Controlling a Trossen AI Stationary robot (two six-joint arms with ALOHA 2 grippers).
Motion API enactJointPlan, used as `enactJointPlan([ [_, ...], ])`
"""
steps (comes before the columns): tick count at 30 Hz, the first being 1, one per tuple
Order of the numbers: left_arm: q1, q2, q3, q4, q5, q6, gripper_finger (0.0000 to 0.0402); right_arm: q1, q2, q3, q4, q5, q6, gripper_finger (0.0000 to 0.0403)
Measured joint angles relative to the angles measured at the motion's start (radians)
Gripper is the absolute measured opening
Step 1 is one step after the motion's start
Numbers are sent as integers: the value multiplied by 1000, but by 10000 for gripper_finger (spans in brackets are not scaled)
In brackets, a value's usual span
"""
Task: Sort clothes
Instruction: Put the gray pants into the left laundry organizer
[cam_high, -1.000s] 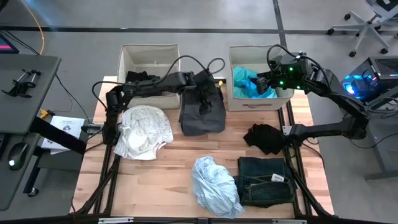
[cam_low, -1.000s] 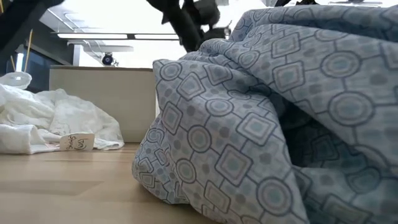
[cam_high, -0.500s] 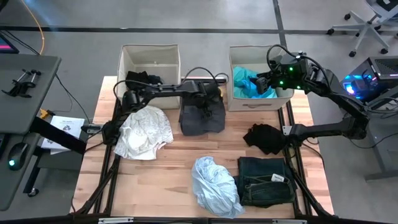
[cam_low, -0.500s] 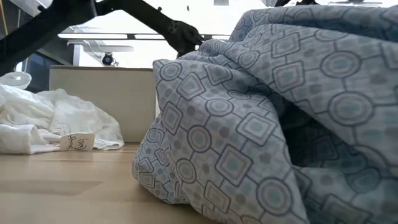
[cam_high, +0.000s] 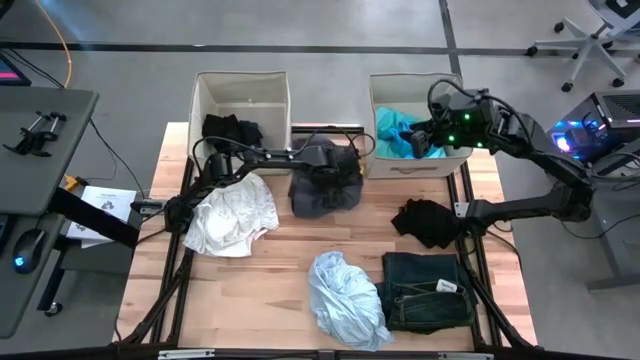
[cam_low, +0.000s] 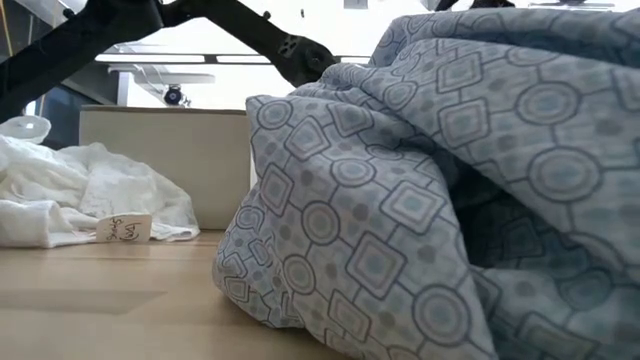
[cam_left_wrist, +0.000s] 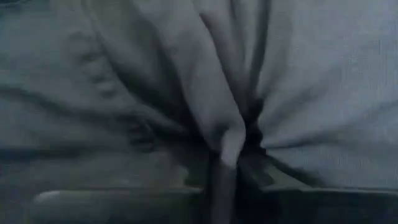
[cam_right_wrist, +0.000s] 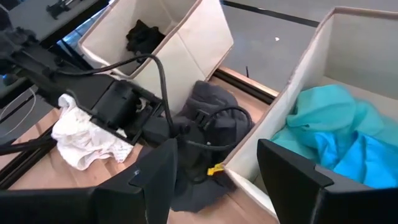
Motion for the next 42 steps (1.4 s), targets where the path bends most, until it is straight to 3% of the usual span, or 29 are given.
enactJointPlan([
  [8,-69,-79,-9,-44,87,2,3,39,0,0,8,1,5,210],
  [15,-126,-312,-8,-105,70,-37,0,53,0,0,24,1,0,210],
  [20,-165,-519,-6,-96,-43,-36,0,52,0,0,34,3,-6,210],
  [28,-193,-812,36,-26,-315,-20,0,52,0,0,61,40,-38,210],
  [31,-191,-878,100,-21,-435,15,0,52,0,0,66,58,-38,210],
  [37,-162,-962,196,-47,-682,272,0,50,0,0,83,60,-47,210],
  [42,-41,-997,199,-174,-731,351,0,50,0,0,103,60,-47,210],
])
